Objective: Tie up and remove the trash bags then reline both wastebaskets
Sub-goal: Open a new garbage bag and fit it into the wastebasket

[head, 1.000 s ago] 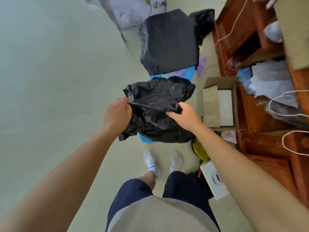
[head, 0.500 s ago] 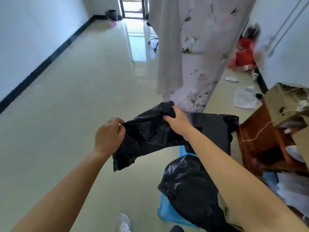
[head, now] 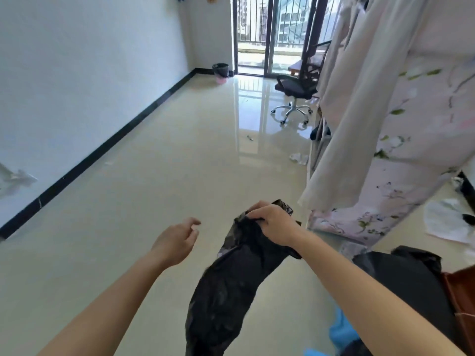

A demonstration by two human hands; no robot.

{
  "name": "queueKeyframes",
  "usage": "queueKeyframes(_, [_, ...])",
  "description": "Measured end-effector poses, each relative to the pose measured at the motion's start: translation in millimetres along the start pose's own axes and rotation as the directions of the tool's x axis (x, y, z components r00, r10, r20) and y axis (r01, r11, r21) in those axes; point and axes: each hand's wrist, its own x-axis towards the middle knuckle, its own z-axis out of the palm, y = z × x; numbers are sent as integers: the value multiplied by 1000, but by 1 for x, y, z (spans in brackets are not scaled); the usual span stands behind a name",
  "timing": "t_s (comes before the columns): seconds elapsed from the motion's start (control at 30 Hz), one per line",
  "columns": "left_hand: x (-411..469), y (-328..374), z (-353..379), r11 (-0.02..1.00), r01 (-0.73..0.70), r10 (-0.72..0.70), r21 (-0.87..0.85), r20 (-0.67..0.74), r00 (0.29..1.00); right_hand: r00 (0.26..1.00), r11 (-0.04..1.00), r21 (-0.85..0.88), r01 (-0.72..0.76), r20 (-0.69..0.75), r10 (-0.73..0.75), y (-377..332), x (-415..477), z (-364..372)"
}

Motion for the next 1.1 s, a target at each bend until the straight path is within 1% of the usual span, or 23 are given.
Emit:
queueKeyframes(0.1, [72, 5, -9, 999, -41, 41, -15, -7, 999, 999, 998, 44, 35, 34, -36, 3, 48, -23])
queueKeyframes(0.17, [121, 11, -14, 997, -77, 77, -27, 6, 997, 993, 992, 87, 90, 63, -95, 6, 89, -37])
queueKeyframes(0.23, [166, 14, -24, 996, -80, 82, -32, 56, 995, 978, 975, 163, 151, 117, -171, 1, 137, -48])
queueKeyframes(0.3, [198, 9, -39, 995, 19, -4, -99, 144, 990, 958, 954, 213, 210, 150, -244, -15, 187, -53])
queueKeyframes(0.33, [206, 4, -48, 978, 91, -54, -189, 195, 979, 946, 945, 219, 243, 164, -281, -28, 211, -54])
queueKeyframes(0.37, [209, -3, -57, 929, 162, -79, -332, 249, 965, 933, 935, 208, 285, 165, -321, -44, 234, -53])
queueKeyframes(0.4, [209, -10, -68, 840, 221, -77, -496, 295, 953, 917, 921, 193, 338, 153, -368, -61, 256, -51])
queueKeyframes(0.43, [205, -21, -78, 734, 267, -66, -624, 326, 943, 903, 907, 180, 380, 139, -406, -80, 277, -47])
queueKeyframes(0.47, [199, -34, -87, 662, 285, -58, -693, 332, 941, 892, 894, 181, 409, 128, -434, -99, 297, -41])
queueKeyframes(0.53, [182, -66, -107, 610, 296, -107, -735, 294, 950, 860, 866, 183, 466, 138, -492, -140, 332, -21])
queueKeyframes(0.6, [165, -108, -126, 550, 321, -221, -771, 236, 946, 823, 839, 182, 513, 173, -541, -182, 361, 8])
queueKeyframes(0.7, [136, -179, -154, 435, 319, -386, -842, 145, 911, 783, 815, 212, 539, 229, -578, -247, 394, 62])
queueKeyframes(0.8, [100, -254, -177, 377, 256, -482, -890, 48, 875, 726, 787, 241, 568, 304, -617, -317, 415, 132])
queueKeyframes(0.87, [62, -305, -196, 357, 222, -586, -908, -32, 810, 684, 773, 281, 569, 360, -634, -375, 419, 188])
queueKeyframes(0.93, [18, -354, -215, 357, 222, -702, -908, -104, 704, 628, 747, 340, 571, 406, -664, -434, 415, 244])
queueKeyframes(1.0, [-33, -399, -231, 361, 233, -810, -903, -180, 558, 563, 711, 413, 569, 435, -703, -489, 404, 298])
queueKeyframes(1.03, [-61, -417, -239, 344, 233, -861, -909, -207, 464, 527, 695, 452, 560, 452, -719, -514, 395, 323])
queueKeyframes(1.1, [-117, -446, -248, 268, 182, -937, -946, -212, 276, 430, 654, 526, 543, 495, -755, -556, 373, 371])
